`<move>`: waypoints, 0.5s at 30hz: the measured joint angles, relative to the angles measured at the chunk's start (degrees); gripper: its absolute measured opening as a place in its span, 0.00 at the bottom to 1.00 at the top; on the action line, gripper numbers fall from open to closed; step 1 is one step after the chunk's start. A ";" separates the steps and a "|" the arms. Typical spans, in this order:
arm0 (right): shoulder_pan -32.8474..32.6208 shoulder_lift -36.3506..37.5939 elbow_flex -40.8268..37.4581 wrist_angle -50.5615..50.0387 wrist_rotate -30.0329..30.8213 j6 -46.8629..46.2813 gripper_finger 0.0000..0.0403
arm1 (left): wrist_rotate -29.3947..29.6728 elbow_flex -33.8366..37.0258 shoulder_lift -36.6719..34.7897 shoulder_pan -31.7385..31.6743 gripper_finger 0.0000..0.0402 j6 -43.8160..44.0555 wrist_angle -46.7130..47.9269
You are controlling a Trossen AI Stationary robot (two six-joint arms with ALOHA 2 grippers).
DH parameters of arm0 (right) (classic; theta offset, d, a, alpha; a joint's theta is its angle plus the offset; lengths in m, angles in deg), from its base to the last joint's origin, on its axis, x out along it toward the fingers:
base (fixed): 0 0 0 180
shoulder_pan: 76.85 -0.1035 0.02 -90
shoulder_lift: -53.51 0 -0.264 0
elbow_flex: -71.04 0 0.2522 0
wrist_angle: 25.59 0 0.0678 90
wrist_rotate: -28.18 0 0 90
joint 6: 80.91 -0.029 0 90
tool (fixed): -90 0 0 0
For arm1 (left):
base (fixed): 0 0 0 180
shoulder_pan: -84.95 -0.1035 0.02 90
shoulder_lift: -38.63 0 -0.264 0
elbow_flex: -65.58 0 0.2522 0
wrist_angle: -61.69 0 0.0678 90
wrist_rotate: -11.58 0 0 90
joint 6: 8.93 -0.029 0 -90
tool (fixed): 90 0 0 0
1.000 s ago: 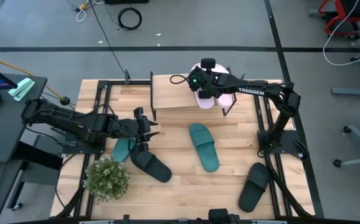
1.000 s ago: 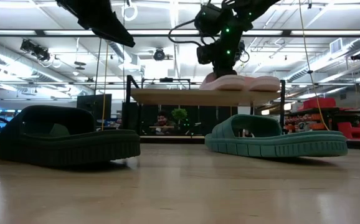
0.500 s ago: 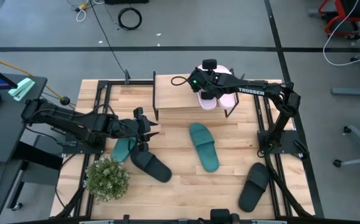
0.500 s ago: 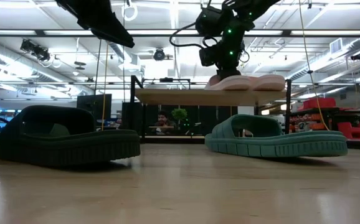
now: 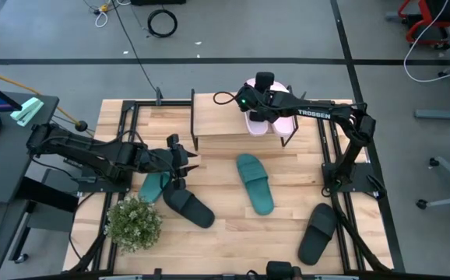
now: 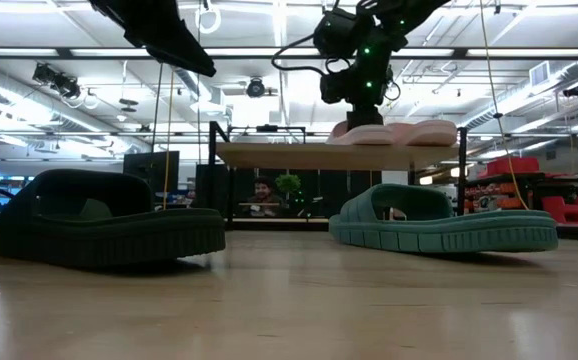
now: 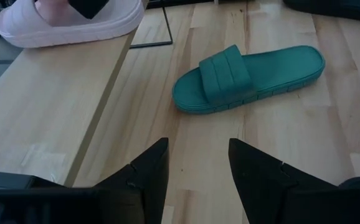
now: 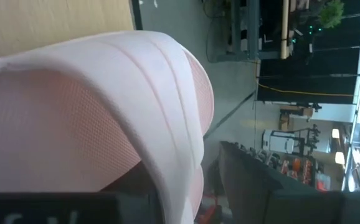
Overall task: Pick and place slides into the shelf
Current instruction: Put the pink slipper on the shelf
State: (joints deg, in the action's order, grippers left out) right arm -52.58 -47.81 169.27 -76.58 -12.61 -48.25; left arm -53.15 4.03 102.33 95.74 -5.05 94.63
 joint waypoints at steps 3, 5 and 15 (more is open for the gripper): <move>0.00 0.00 0.00 -0.16 0.00 0.01 0.35 | 0.01 0.00 0.01 0.00 0.43 -0.02 0.00; 0.00 0.00 0.00 -0.36 0.00 -0.03 0.35 | -0.01 0.00 0.01 0.00 0.43 -0.02 0.00; -0.02 0.07 0.00 -7.66 0.15 -4.07 0.35 | -0.01 0.00 -0.01 0.00 0.43 0.00 0.00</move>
State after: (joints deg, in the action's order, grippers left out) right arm -52.60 -47.74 169.27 -84.23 -12.46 -52.31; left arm -53.17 4.03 102.31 95.74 -5.05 94.63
